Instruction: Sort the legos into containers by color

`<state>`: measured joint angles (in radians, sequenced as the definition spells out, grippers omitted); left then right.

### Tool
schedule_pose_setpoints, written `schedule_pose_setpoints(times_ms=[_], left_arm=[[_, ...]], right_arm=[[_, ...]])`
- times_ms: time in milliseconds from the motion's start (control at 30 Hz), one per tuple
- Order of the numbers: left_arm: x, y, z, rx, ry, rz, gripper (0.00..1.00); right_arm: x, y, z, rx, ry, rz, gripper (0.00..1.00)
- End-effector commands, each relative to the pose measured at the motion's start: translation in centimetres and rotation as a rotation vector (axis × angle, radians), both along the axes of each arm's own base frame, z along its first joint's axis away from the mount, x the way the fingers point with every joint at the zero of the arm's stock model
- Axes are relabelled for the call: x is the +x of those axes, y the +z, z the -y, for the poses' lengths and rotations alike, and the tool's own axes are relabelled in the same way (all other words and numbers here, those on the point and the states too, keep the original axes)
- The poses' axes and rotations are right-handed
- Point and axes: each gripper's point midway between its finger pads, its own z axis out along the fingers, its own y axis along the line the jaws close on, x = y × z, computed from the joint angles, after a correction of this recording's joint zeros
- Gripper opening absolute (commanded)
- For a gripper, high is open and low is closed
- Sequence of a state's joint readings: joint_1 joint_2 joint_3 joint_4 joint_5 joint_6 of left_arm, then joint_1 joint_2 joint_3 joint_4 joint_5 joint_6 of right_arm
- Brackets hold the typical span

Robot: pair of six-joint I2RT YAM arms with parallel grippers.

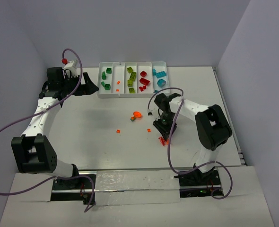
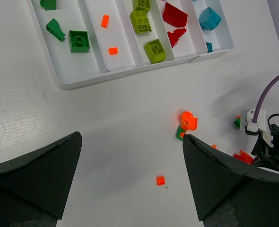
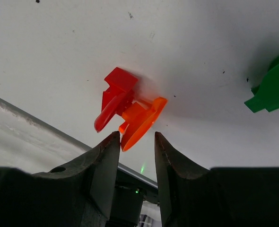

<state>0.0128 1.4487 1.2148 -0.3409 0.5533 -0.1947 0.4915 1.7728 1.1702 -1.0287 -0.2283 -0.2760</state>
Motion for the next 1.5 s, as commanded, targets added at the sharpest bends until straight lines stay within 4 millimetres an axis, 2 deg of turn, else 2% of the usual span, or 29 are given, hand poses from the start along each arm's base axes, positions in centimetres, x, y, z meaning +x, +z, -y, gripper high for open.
schedule_pose_setpoints(times_ms=[0,100,300,333,433,500,600,633,667,700,800,933,1033,1167,1367,1467], left_arm=[[0.7,2.2,0.1,0.005,-0.009,0.068,0.98],[0.6,2.2,0.2,0.005,-0.010,0.068,0.98],[0.6,1.7,0.4,-0.006,-0.015,0.055,0.98],[0.6,1.7,0.5,-0.012,-0.020,0.050,0.98],[0.4,1.6,0.8,-0.032,-0.037,0.037,0.97],[-0.2,1.8,1.7,-0.065,-0.089,0.033,0.97],[-2.1,2.7,3.7,-0.131,-0.226,0.090,0.95],[-3.7,3.2,5.6,-0.154,-0.326,0.130,0.94],[-4.4,3.9,6.0,-0.156,-0.365,0.160,0.94],[-5.2,3.5,6.9,-0.144,-0.422,0.191,0.93],[-8.3,3.4,9.6,-0.164,-0.548,0.210,0.92],[-10.5,1.3,12.5,-0.211,-0.536,0.080,0.93],[-11.7,0.2,13.8,-0.256,-0.495,0.001,0.94],[-12.4,0.3,15.2,-0.315,-0.499,-0.045,0.93],[-11.1,0.3,17.3,-0.304,-0.504,-0.052,0.88],[-11.0,0.1,18.2,-0.306,-0.516,-0.071,0.84]], right_arm=[[0.0,-0.8,-0.1,-0.010,-0.004,-0.010,0.41],[-0.2,-1.1,-0.2,-0.012,-0.006,-0.017,0.35],[0.4,-0.2,-0.5,0.001,-0.013,0.012,0.02],[0.6,0.3,-0.6,0.008,-0.013,0.022,0.01],[1.7,1.7,-1.4,0.038,-0.014,0.061,0.00],[3.3,3.9,-2.5,0.093,-0.011,0.131,0.00],[5.8,7.2,-4.7,0.195,0.003,0.220,0.00],[6.3,8.4,-5.8,0.247,0.016,0.231,0.00],[6.3,8.4,-5.9,0.249,0.018,0.225,0.00],[6.7,9.5,-7.0,0.301,0.024,0.225,0.00],[7.0,11.2,-9.5,0.426,0.024,0.193,0.00],[7.7,12.9,-11.8,0.544,-0.008,0.194,0.00],[8.2,14.2,-13.2,0.625,-0.045,0.210,0.00],[8.4,15.7,-14.7,0.718,-0.080,0.198,0.00],[8.7,16.8,-15.8,0.776,-0.101,0.183,0.00],[8.6,17.2,-15.9,0.786,-0.120,0.175,0.00]])
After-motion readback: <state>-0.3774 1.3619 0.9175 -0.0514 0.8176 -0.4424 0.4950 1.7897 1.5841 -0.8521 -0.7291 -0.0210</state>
